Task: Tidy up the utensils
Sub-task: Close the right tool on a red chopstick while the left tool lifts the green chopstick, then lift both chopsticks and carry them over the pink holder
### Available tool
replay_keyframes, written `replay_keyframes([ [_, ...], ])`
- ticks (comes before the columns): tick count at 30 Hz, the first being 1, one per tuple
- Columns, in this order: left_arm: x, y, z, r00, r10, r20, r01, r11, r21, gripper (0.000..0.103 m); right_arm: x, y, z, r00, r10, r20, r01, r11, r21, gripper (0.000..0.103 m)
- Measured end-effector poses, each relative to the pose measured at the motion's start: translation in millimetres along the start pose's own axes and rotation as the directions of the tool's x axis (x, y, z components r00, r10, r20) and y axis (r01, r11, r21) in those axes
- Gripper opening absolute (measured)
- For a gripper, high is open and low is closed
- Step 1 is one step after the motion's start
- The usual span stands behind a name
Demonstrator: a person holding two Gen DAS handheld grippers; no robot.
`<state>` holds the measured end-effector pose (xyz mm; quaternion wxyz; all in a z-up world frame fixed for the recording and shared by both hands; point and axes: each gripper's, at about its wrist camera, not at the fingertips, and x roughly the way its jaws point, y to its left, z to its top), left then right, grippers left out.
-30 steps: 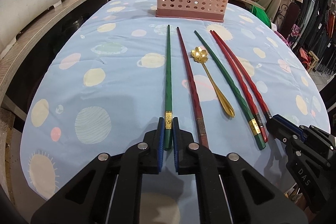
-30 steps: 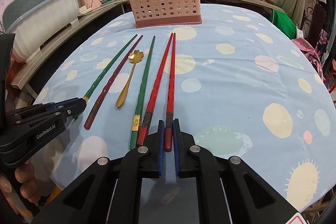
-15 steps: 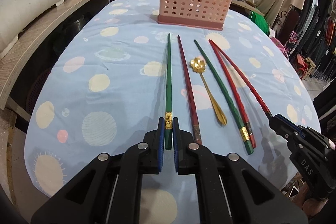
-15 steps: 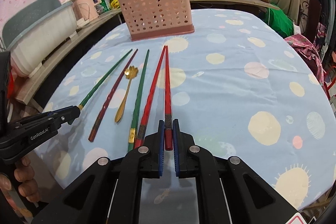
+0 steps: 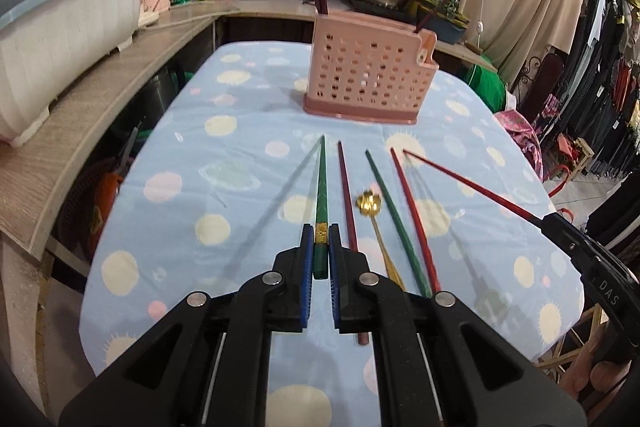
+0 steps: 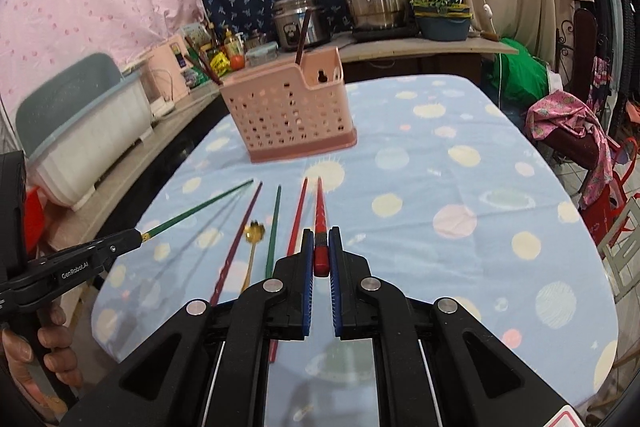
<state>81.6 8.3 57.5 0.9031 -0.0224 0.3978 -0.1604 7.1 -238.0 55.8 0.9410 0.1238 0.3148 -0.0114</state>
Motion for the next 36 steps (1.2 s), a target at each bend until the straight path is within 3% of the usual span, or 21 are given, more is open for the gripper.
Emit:
replay_keyframes([
  [14,-30.3,-2.0,80.1,0.988,0.037,0.149,-0.040,0.999,0.016,0.007,-15.0,-1.5,74.3,0.989,0.041,0.143,-0.041,0.999,-0.004,0.007],
  [26,-36.1,-19.8,134.5,0.974,0.037,0.224,-0.052,0.997,0.063,0.007,-10.1,4.8,127.9,0.974,0.062,0.218,-0.057,0.998,-0.032,0.007],
  [36,-48.3,-39.7,183.0,0.956,-0.002,0.293,-0.027,0.995,0.095,0.007,-12.3,10.9,188.8,0.943,0.143,0.299,-0.141,0.990,-0.031,0.007],
])
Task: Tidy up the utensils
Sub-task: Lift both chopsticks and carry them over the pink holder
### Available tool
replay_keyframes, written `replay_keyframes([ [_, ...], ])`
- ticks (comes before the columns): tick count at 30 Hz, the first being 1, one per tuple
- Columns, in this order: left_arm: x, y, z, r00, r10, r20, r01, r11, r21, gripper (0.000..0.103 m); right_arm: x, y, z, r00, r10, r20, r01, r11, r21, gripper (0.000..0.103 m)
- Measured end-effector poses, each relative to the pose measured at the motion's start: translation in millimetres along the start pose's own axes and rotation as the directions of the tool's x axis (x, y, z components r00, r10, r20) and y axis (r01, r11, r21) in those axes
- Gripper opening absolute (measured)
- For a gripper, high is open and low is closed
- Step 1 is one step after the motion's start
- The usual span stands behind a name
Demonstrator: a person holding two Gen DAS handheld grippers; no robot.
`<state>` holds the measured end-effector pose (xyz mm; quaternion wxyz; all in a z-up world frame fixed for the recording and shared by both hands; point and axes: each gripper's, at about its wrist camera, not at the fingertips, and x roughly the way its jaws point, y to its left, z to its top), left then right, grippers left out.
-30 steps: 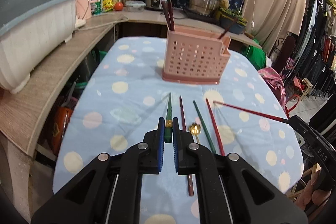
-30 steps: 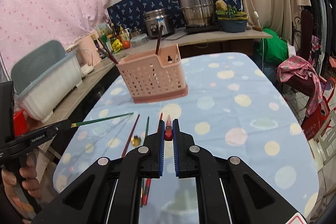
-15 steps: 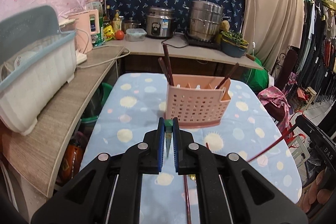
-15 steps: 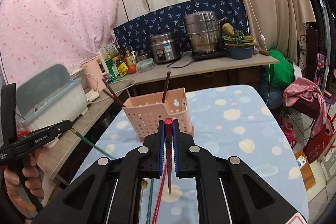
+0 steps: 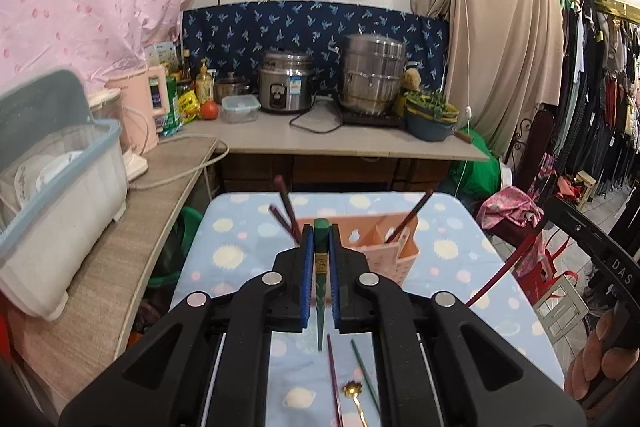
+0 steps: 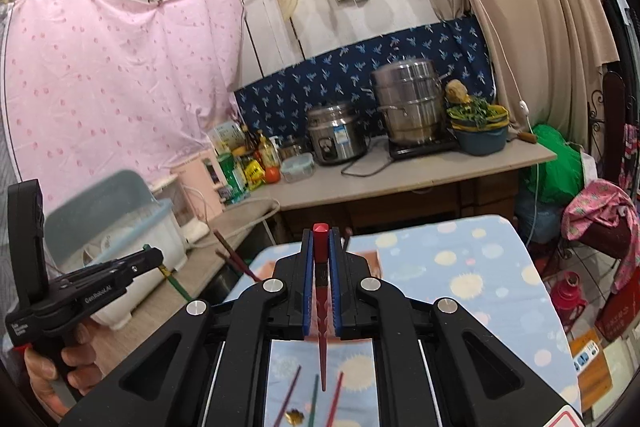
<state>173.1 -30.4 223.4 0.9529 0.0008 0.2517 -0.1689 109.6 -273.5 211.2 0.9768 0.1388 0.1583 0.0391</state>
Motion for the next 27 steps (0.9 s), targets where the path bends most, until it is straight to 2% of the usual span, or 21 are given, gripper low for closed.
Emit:
replay_keyframes([
  [10,8.2,-11.4,69.4,0.993,-0.015,0.114,0.014,1.000,0.006,0.007,30.8,4.3,62.4,0.996,0.019,0.092,-0.021,1.000,0.015,0.007],
  [16,22.6,-15.5,97.4,0.979,0.019,0.203,-0.025,0.999,0.025,0.007,51.8,6.3,85.8,0.990,0.018,0.139,-0.021,1.000,0.019,0.007],
  [20,33.4,-16.7,107.9,0.971,0.019,0.239,-0.026,0.999,0.028,0.007,73.2,6.2,89.1,0.991,0.006,0.132,-0.008,1.000,0.016,0.007],
  [27,70.4,-12.4,97.0,0.978,0.032,0.207,-0.035,0.999,0.008,0.007,113.1,0.1,70.3,0.997,-0.026,0.069,0.026,1.000,0.008,0.007],
])
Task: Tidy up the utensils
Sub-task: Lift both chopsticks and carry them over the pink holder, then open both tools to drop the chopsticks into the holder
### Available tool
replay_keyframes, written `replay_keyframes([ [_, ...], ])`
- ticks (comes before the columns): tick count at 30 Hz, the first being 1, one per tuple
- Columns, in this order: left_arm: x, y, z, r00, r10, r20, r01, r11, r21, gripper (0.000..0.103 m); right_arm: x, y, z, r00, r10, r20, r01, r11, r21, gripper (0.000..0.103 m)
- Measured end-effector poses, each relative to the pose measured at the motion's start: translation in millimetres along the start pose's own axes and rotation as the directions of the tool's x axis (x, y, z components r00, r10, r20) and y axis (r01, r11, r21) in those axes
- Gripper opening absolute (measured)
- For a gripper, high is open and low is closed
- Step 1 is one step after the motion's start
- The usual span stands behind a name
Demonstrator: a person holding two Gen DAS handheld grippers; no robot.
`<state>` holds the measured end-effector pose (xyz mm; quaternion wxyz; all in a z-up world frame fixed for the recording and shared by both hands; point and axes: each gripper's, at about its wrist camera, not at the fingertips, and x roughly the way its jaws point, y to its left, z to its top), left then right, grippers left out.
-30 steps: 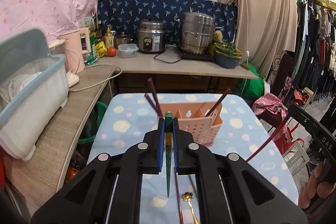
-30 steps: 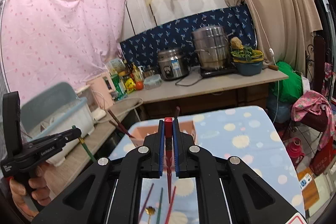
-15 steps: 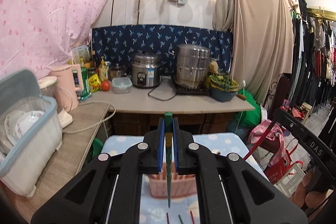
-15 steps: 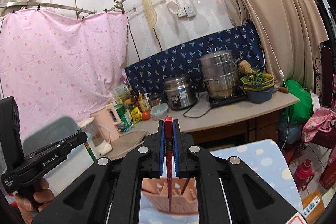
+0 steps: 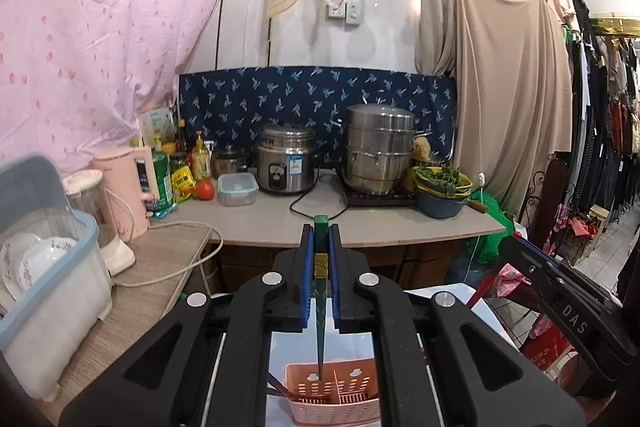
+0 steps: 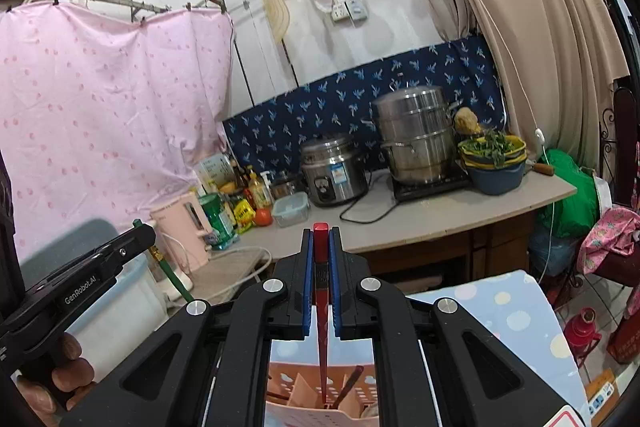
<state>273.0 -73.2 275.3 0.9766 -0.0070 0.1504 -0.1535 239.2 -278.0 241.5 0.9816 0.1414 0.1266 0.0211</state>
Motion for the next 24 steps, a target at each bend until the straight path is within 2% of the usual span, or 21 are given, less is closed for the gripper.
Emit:
replay_keyframes([
  [7,30.2,12.2,-29.3,0.997,0.017,-0.074,-0.018,1.000,-0.011,0.007,22.0,-7.6,-29.6,0.997,-0.021,-0.075,0.020,1.000,-0.017,0.007],
  [17,37.0,11.3,-50.8,0.994,0.012,-0.113,-0.012,1.000,0.000,0.008,33.1,-14.2,-55.3,0.990,-0.024,-0.141,0.021,0.999,-0.025,0.011],
  [18,36.4,10.9,-52.0,0.993,0.010,-0.115,-0.010,1.000,0.000,0.011,32.1,-14.8,-55.4,0.990,-0.028,-0.140,0.025,0.999,-0.025,0.013],
  [20,36.3,11.1,-51.9,0.993,0.013,-0.117,-0.013,1.000,-0.003,0.027,29.6,-16.7,-54.8,0.990,-0.030,-0.137,0.028,0.999,-0.021,0.015],
  [22,33.9,12.0,-52.3,0.994,0.021,-0.111,-0.022,1.000,-0.007,0.036,26.0,-19.0,-53.8,0.991,-0.031,-0.131,0.030,0.999,-0.013,0.020],
  [24,31.0,12.5,-52.5,0.994,0.020,-0.108,-0.021,1.000,-0.008,0.037,22.8,-19.8,-52.6,0.992,-0.033,-0.126,0.032,0.999,-0.011,0.022],
])
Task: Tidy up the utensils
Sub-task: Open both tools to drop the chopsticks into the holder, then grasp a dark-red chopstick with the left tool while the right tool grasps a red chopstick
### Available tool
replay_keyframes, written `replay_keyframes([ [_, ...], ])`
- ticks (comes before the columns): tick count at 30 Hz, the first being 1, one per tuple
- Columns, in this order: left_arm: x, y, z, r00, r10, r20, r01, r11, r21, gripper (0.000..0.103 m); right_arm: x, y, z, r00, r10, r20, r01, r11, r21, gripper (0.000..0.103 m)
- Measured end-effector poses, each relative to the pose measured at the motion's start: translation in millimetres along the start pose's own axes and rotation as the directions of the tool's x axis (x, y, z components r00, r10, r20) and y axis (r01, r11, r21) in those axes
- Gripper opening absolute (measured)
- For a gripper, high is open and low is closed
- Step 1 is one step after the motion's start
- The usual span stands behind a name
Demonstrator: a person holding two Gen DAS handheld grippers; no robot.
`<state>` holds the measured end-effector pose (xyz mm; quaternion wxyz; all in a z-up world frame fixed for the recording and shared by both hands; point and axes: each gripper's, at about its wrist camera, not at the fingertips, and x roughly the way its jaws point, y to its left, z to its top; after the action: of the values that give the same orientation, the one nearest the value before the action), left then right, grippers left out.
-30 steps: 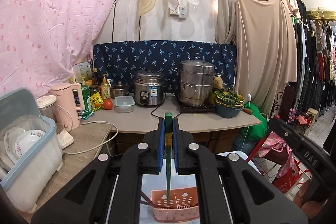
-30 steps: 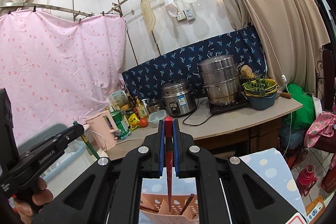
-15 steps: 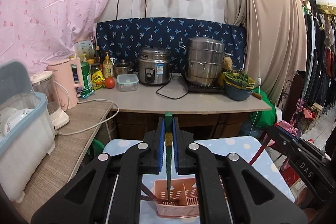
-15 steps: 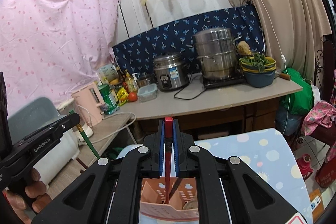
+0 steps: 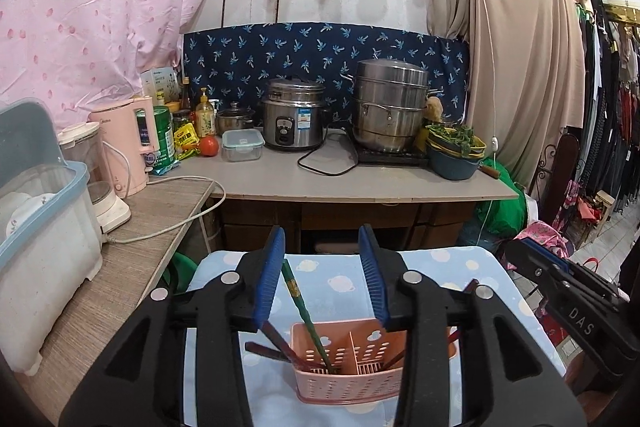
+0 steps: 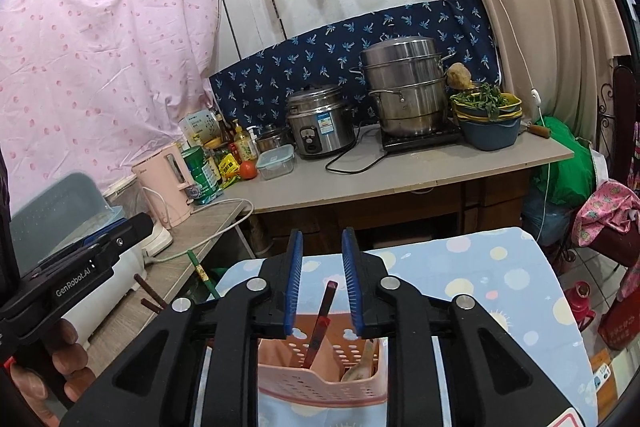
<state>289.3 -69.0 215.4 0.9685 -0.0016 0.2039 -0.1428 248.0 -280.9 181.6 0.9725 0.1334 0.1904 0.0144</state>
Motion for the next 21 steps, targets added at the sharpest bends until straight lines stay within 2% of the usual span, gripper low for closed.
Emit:
replay_keyframes([
  [12,-22.5,-0.5,-21.7,0.998,0.052,-0.042,-0.050,0.998,0.037,0.040,-32.0,1.7,-18.2,1.000,0.025,-0.019,-0.025,1.000,0.000,0.025],
  [15,-30.6,-3.9,-33.2,0.994,0.078,-0.072,-0.074,0.995,0.061,0.041,-44.9,3.8,-30.7,0.998,0.042,-0.036,-0.042,0.999,0.005,0.027],
  [21,-48.4,-7.7,-60.3,0.988,0.086,-0.130,-0.077,0.994,0.077,0.041,-69.9,7.0,-62.8,0.993,0.076,-0.085,-0.073,0.997,0.040,0.029],
])
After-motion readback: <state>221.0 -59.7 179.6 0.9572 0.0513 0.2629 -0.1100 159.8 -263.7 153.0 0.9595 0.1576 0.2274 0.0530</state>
